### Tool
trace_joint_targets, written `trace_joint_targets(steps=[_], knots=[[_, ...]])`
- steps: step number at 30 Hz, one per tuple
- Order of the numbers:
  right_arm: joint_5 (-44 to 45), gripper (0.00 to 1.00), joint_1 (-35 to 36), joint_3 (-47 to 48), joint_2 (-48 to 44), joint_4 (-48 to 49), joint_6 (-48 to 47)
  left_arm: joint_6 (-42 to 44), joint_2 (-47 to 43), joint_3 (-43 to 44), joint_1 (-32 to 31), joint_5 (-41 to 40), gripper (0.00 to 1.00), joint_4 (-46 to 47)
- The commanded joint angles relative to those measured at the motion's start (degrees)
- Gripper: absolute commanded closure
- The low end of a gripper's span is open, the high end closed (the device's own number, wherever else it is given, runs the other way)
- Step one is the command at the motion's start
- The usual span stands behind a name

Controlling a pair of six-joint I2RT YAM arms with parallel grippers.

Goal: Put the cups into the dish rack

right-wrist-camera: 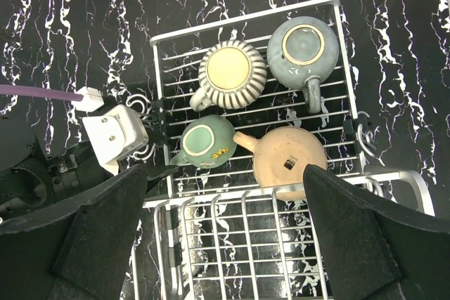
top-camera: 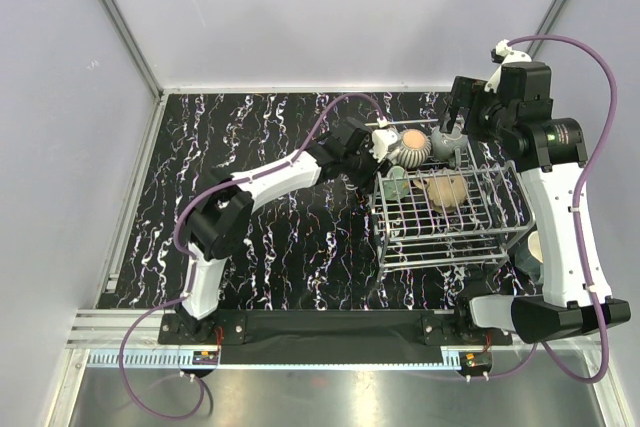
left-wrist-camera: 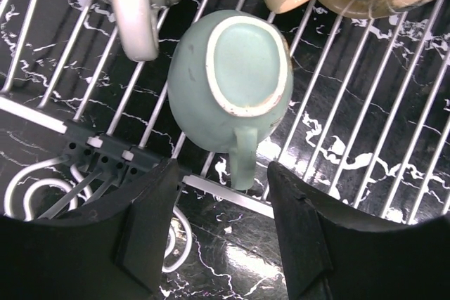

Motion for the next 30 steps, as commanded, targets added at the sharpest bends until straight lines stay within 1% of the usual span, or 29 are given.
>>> trace_joint_targets(steps=[1, 6, 9, 15, 16, 17, 18, 19, 20, 21, 22, 23, 24, 25, 26, 27, 28, 29, 30], knots=[[-0.46, 0.0, -0.17, 1.94, -1.22, 0.49, 0.14, -1.54, -2.97, 0.72, 0.06, -3.17, 0.42, 2.18], [-0.73, 0.0, -0.17, 1.24, -1.4, 0.84, 0.14, -2.33, -4.37, -1.12, 0.41, -4.48, 0.42, 4.55], [-0.73, 0.0, -0.25, 0.72, -1.66, 0.93, 0.05, -2.59, -5.52, -2.44, 1.02, -6.94, 0.42, 5.7], [-0.81, 0.0, -0.17, 0.62, -1.48, 0.84, 0.14, -5.4, -10.44, -5.17, 3.31, -9.41, 0.42, 7.19], [-0.9, 0.0, -0.25, 0.63, -1.57, 0.84, 0.49, -5.75, -12.45, -7.09, 3.4, -10.45, 0.42, 7.8], [-1.08, 0.0, -0.17, 0.63, -1.57, 0.93, 0.66, -7.76, -13.6, -7.8, 3.4, -11.59, 0.44, 9.03], [-0.99, 0.0, -0.25, 0.8, -1.57, 0.85, 0.84, -9.17, -14.48, -7.98, 3.4, -14.39, 0.47, 8.52], [-1.08, 0.0, -0.17, 0.98, -1.49, 0.67, 1.28, -12.75, -15.71, -7.81, 3.4, -15.64, 0.5, 6.25], [-0.99, 0.0, -0.17, 1.06, -1.31, 0.41, 1.46, -14.53, -16.41, -8.07, 3.4, -16.69, 0.61, 5.27], [-1.08, 0.0, -0.25, 1.24, -1.22, 0.23, 1.72, -16.64, -17.29, -8.59, 3.4, -17.57, 0.65, 4.48], [-0.99, 0.0, -0.17, 1.24, -1.22, -0.03, 1.9, -19.27, -19.13, -9.21, 3.4, -20.28, 0.67, 3.6], [-0.64, 0.0, -0.25, 1.24, -1.22, -0.21, 2.07, -24.86, -20.1, -11.13, 3.4, -21.18, 0.67, 2.11], [-0.38, 0.0, -0.17, 1.24, -1.22, -0.38, 2.25, -27.7, -21.94, -12.19, 3.4, -21.01, 0.66, 1.66], [0.15, 0.0, -0.17, 1.15, -1.48, -0.3, 2.51, -33.13, -22.92, -13.68, 3.31, -20.31, 0.65, 1.66], [0.33, 0.0, -0.17, 1.15, -1.48, -0.21, 2.77, -35.96, -23.88, -15.26, 3.22, -19.61, 0.64, 2.01], [0.33, 0.0, -0.17, 1.07, -2.09, 0.05, 3.04, -38.43, -25.81, -19.02, 3.05, -18.13, 0.63, 2.97], [0.15, 0.0, -0.17, 1.07, -2.27, 0.23, 3.39, -41.76, -26.87, -20.71, 2.7, -15.67, 0.63, 5.41], [0.07, 0.0, -0.17, 0.98, -3.15, 0.84, 3.65, -43.19, -28.19, -24.99, 2.26, -15.04, 0.63, 6.48], [-0.02, 0.0, -0.17, 0.28, -3.85, 1.28, 4.09, -44.42, -31.33, -27.04, 1.65, -15.12, 0.64, 7.88]])
